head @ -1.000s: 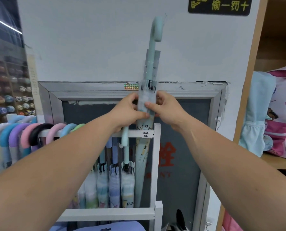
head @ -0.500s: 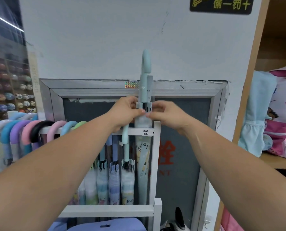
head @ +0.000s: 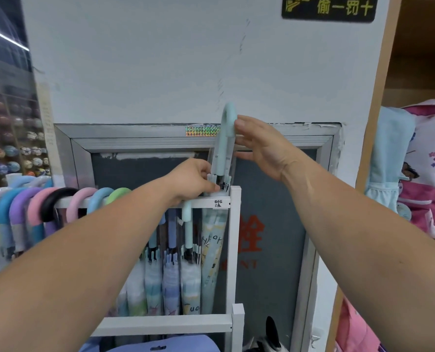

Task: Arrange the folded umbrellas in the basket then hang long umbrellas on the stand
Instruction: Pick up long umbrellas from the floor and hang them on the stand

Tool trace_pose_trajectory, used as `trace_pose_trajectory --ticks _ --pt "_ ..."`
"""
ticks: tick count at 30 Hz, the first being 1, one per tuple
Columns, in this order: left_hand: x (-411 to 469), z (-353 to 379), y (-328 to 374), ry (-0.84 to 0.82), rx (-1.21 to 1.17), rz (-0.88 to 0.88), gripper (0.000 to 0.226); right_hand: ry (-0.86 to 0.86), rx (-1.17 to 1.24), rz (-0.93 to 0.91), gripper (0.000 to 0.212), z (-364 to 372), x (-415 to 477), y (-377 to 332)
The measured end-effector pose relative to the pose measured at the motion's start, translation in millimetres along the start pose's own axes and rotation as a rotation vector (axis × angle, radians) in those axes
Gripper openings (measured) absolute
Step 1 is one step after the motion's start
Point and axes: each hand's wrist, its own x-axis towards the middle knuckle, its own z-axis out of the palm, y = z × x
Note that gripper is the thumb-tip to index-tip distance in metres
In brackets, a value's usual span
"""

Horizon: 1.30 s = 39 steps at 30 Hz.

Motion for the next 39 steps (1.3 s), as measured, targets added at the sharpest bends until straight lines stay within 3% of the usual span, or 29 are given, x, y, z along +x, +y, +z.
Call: trace_pose_trajectory --ticks 2,6,14,17,20,23,26,35,39 --pt "0 1 0 -0.009 0.014 -0.006 0.027 0.009 -0.032 0.003 0.051 1 1 -2" --pt "-3 2 1 -0.026 0.050 -0.001 0.025 -0.003 -0.142 -0.003 0.062 5 3 -6" --pt "-6 -2 3 -0.030 0.020 -0.030 0.037 0.052 -0.188 -0.072 0.057 11 10 1" --pt "-6 -7 4 0.060 0.022 0.010 0.052 0.035 -0.186 -0.074 0.055 10 8 18" --pt "-11 -14 10 0.212 -0.083 0.012 0.046 -0.013 -0.201 -0.054 0.057 12 4 33" --pt "-17 -20 11 0.179 -0.140 0.049 0.038 -0.080 -0.256 -0.014 0.059 18 -1 43" --pt "-23 -19 3 0.118 -0.028 0.111 0.041 -0.139 -0.319 0.033 0.047 22 -5 51" --pt "-31 -9 -7 0.049 0.423 0.142 0.038 -0.211 -0.439 0.126 0.060 21 -15 77" --pt "-33 -5 -7 0.012 0.557 0.151 0.029 -0.206 -0.573 0.170 0.055 16 -17 73"
